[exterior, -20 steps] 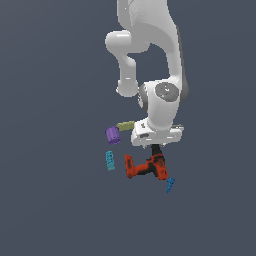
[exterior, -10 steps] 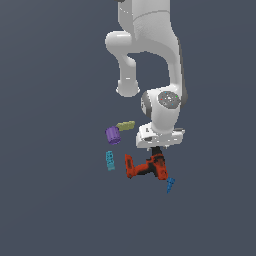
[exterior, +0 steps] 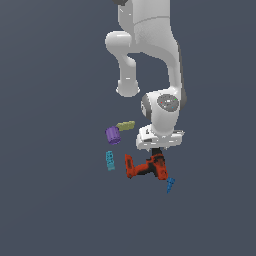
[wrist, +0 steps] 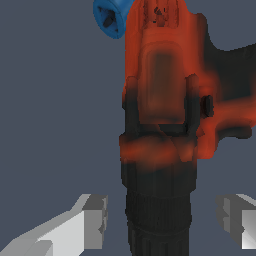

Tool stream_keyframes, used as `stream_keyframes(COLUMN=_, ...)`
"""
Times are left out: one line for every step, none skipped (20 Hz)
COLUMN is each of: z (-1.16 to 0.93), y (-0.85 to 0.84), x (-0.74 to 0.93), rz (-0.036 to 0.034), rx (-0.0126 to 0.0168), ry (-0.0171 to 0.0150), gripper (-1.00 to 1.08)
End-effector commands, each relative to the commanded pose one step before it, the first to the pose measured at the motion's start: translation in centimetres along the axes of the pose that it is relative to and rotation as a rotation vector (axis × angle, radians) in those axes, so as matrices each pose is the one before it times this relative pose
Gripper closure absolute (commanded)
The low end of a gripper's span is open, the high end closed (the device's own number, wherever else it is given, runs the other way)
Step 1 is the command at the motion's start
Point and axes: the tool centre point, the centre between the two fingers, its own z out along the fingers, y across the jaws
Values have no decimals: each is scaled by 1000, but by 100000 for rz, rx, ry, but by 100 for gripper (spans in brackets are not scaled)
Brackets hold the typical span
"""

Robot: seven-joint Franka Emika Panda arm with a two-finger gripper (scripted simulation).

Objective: Pick up a designated object from a clutter of objects.

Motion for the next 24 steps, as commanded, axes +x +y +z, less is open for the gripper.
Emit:
stream_keyframes(z=931, y=-11, x=-67, rz=-3, rx=5, ry=-49, gripper=-60)
stream_keyframes(z=349, y=-4, x=-17, rz=0, rx=0, ry=0, gripper=-60)
stream_keyframes(z=286, y=-3, x=-16, rz=0, rx=0, ry=0, gripper=-60)
stream_keyframes(z=184, y=-5, x=-15, rz=-6, rx=14, ry=67, gripper=-60)
stream_keyframes(z=159, y=-1, x=-10, rz=0, rx=0, ry=0, gripper=-60)
stream_keyframes(z=95, y=-1, x=-6, rz=0, rx=0, ry=0, gripper=-60)
stream_keyframes(z=32, y=0, x=-2, rz=0, rx=0, ry=0, gripper=-60)
stream_keyframes(z=0, y=0, x=0, rz=0, rx=0, ry=0, gripper=108)
stream_keyframes(z=0, y=0, x=0, rz=0, rx=0, ry=0, gripper=108)
stream_keyframes(z=0, y=0, x=0, rz=0, rx=0, ry=0, gripper=108)
stream_keyframes(z=0, y=0, x=0, rz=0, rx=0, ry=0, gripper=108)
stream_keyframes(z=0, y=0, x=0, rz=0, rx=0, ry=0, gripper=108)
stream_keyframes(z=0, y=0, x=0, rz=0, rx=0, ry=0, gripper=108)
stream_keyframes(z=0, y=0, x=0, rz=0, rx=0, ry=0, gripper=108)
stream_keyframes(z=0, y=0, x=0, rz=0, rx=0, ry=0, gripper=108)
stream_keyframes(z=0, y=0, x=0, rz=0, rx=0, ry=0, gripper=108)
stream_keyframes(z=0, y=0, x=0, rz=0, rx=0, ry=0, gripper=108)
stream_keyframes(z=-91, y=-47, x=-37, rz=-69, rx=7, ry=-1, gripper=108)
stream_keyframes(z=-21, y=10, x=-6, rz=0, rx=0, ry=0, gripper=108)
stream_keyframes(z=-62, y=30, x=-17, rz=0, rx=0, ry=0, gripper=108)
stream_keyframes(z=-103, y=50, x=-28, rz=0, rx=0, ry=0, gripper=108)
stream_keyframes(z=-144, y=69, x=-40, rz=0, rx=0, ry=0, gripper=108)
stream_keyframes(z=-185, y=89, x=-51, rz=0, rx=0, ry=0, gripper=108)
stream_keyframes(z=-226, y=109, x=-62, rz=0, rx=0, ry=0, gripper=108)
